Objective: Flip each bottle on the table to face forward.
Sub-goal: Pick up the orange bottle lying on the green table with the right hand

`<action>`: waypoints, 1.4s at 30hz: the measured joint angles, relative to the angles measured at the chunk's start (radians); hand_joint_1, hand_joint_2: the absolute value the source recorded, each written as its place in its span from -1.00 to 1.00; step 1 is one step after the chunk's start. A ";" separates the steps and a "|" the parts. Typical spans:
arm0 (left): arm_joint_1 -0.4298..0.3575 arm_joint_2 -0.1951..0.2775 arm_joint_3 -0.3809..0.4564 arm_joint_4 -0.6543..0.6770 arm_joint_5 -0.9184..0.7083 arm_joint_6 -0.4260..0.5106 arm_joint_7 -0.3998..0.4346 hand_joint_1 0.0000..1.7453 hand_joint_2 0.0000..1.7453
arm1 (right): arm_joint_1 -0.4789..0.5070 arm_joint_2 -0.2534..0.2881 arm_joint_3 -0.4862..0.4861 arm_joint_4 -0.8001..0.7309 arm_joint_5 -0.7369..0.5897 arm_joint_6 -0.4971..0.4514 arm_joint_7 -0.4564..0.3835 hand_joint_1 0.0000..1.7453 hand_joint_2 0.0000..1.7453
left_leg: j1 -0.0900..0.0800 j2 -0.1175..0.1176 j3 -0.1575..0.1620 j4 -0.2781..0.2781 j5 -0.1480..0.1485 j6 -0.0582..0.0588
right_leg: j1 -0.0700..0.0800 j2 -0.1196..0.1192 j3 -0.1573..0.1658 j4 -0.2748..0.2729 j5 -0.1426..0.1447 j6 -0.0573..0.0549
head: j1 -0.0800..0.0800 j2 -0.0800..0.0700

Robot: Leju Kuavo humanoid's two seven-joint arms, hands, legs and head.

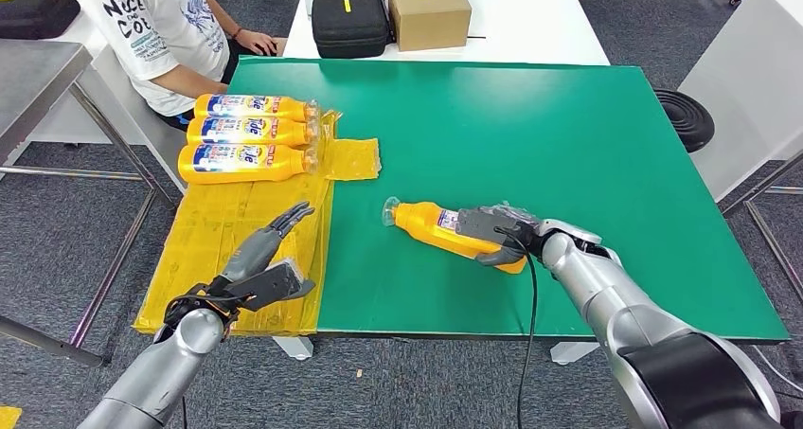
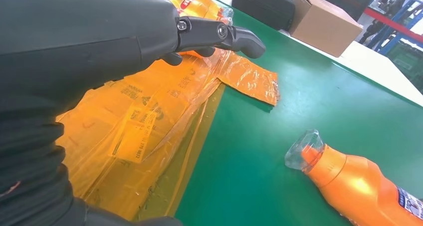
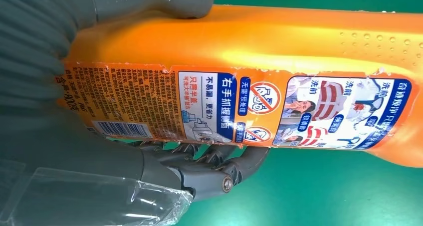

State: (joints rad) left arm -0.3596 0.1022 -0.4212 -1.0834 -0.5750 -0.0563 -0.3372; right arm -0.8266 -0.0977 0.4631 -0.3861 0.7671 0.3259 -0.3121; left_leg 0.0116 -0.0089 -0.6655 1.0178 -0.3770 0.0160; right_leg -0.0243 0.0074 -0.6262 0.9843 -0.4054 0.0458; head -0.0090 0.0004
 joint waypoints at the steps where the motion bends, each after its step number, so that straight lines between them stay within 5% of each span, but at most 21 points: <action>1: 0.000 0.000 0.000 0.000 0.002 0.000 0.000 -1.00 1.00 | 0.001 0.000 0.000 0.000 -0.002 -0.011 -0.009 1.00 1.00 | 0.000 0.000 0.000 0.000 0.000 0.000 | 0.000 0.000 0.000 0.000 0.000 0.000 | 0.000 0.000; 9: 0.044 0.000 0.026 -0.008 0.109 -0.035 -0.033 -1.00 1.00 | 0.087 0.022 -0.053 -0.064 -0.106 -0.250 -0.217 1.00 1.00 | 0.000 0.000 -0.002 0.000 0.000 0.000 | 0.000 0.000 -0.002 0.000 0.000 0.000 | 0.000 0.000; 20: 0.118 -0.030 0.140 -0.052 0.445 -0.088 0.000 -1.00 1.00 | 0.314 0.121 -0.215 -0.372 -0.204 -0.454 -0.330 1.00 1.00 | 0.001 -0.001 -0.005 0.000 -0.001 -0.001 | 0.001 -0.001 -0.004 0.000 -0.001 0.000 | 0.000 0.000; 26: 0.130 -0.046 0.166 -0.060 0.528 -0.122 0.015 -1.00 1.00 | 0.375 0.161 -0.258 -0.482 -0.213 -0.458 -0.337 1.00 1.00 | 0.001 -0.001 -0.005 0.000 -0.001 -0.001 | 0.001 -0.001 -0.004 0.000 -0.001 0.000 | 0.000 0.000; 30: 0.130 -0.062 0.167 -0.060 0.668 -0.230 0.034 -1.00 1.00 | 0.400 0.188 -0.263 -0.508 -0.212 -0.422 -0.358 1.00 1.00 | 0.001 -0.001 -0.005 0.000 -0.001 -0.001 | 0.001 -0.001 -0.004 0.000 -0.001 0.000 | 0.000 0.000; 42: 0.120 -0.113 0.113 -0.059 0.920 -0.435 0.080 -1.00 1.00 | 0.427 0.302 -0.147 -0.480 -0.249 -0.307 -0.383 1.00 1.00 | 0.001 0.000 -0.005 0.000 -0.001 -0.001 | 0.001 -0.001 -0.005 0.000 -0.001 -0.001 | 0.000 0.000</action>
State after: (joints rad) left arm -0.2396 -0.0109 -0.3079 -1.1421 0.3451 -0.4909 -0.2575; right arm -0.3999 0.2039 0.3164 -0.8661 0.5184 0.0185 -0.6954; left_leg 0.0128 -0.0092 -0.6707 1.0175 -0.3782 0.0148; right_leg -0.0235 0.0069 -0.6316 0.9844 -0.4067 0.0452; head -0.0087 0.0004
